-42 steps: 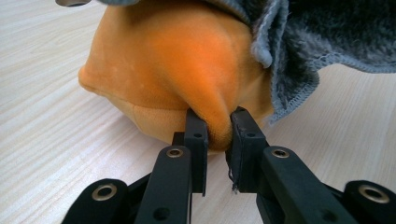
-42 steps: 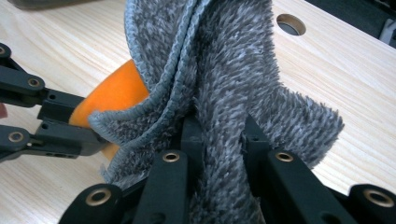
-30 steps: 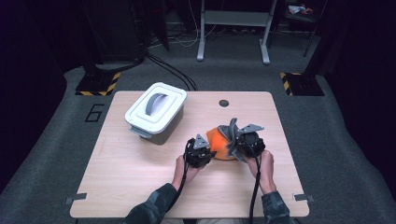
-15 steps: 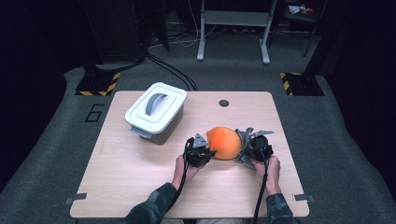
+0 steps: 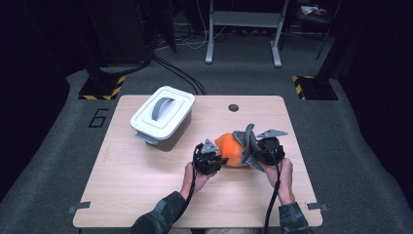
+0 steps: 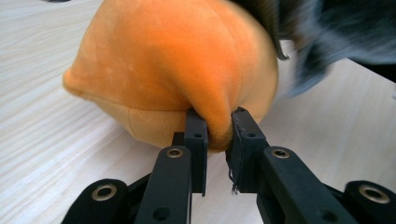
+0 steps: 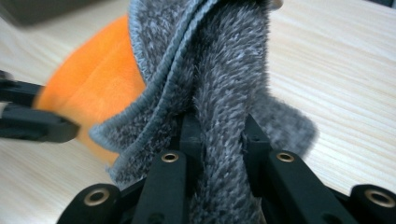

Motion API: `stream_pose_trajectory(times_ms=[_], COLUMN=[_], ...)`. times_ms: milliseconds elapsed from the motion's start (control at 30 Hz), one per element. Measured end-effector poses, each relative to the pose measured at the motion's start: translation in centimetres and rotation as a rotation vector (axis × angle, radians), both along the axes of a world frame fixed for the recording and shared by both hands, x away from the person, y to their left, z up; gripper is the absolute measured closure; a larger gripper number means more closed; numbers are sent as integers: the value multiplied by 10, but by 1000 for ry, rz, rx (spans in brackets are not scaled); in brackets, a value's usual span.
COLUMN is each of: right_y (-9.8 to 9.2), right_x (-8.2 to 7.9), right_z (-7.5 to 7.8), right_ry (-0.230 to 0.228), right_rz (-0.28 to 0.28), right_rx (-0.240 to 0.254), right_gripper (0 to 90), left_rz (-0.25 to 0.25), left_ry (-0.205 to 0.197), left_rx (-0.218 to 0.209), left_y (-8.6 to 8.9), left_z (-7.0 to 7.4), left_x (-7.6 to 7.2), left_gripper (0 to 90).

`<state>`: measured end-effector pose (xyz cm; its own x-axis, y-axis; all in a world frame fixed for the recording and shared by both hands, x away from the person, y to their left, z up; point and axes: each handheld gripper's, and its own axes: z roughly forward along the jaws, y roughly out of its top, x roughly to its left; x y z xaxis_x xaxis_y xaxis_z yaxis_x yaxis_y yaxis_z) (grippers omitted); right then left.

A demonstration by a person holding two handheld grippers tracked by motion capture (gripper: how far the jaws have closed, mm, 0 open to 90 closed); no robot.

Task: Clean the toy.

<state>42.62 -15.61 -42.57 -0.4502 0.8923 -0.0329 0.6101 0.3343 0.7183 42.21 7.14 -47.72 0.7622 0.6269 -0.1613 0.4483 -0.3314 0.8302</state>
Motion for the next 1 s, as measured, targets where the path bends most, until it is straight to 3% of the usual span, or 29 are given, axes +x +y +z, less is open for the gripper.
stream_pose_trajectory(times_ms=[33,67,133,167,200,233,300,367,433,467,500,533,567,600,633,733,833,900,1000], right_y=[0,5,6,3,3,2,2,3,4,3,1,1,-1,-1,-2,2,22,33,39], right_x=[0,5,11,15,15,17,17,18,20,21,22,22,20,20,15,5,-3,0,7], right_z=[0,-5,-12,-13,-13,-14,-14,-14,-14,-14,-14,-14,-12,-12,-6,10,21,17,7], right_ry=[0,11,12,24,24,24,24,20,18,23,25,25,16,16,-8,-50,-65,-49,-35], right_rz=[0,-1,-2,-16,-16,-9,-7,-2,-5,4,1,1,-3,-3,3,41,107,98,100], right_rx=[0,-39,-32,-11,-11,-5,-5,-6,-5,3,20,20,38,38,47,89,52,8,-17], right_gripper=[757,757,758,758,758,758,758,758,758,758,758,758,758,758,758,758,758,758,759], left_rz=[-8,-5,16,39,39,70,71,66,40,33,31,35,29,29,36,32,23,20,28], left_ry=[-19,-39,-63,-107,-107,-147,-163,-195,-195,-199,-192,-193,-177,-177,-167,-133,-119,-115,-94], left_rx=[27,56,77,107,107,124,130,165,168,179,172,160,142,142,121,74,58,72,85], left_y=[-2,-3,-2,-1,-1,1,0,-3,-8,-9,-10,-9,-8,-8,-5,0,0,-1,-1], left_z=[1,1,1,2,2,5,7,8,5,3,1,0,0,0,1,7,11,11,7], left_x=[-2,-3,-2,-2,-2,-3,-2,-1,1,2,3,4,5,5,6,7,6,5,8], left_gripper=[786,775,645,579,525,471,437,430,541,541,650,650,729,752,772,797,802,801,800])
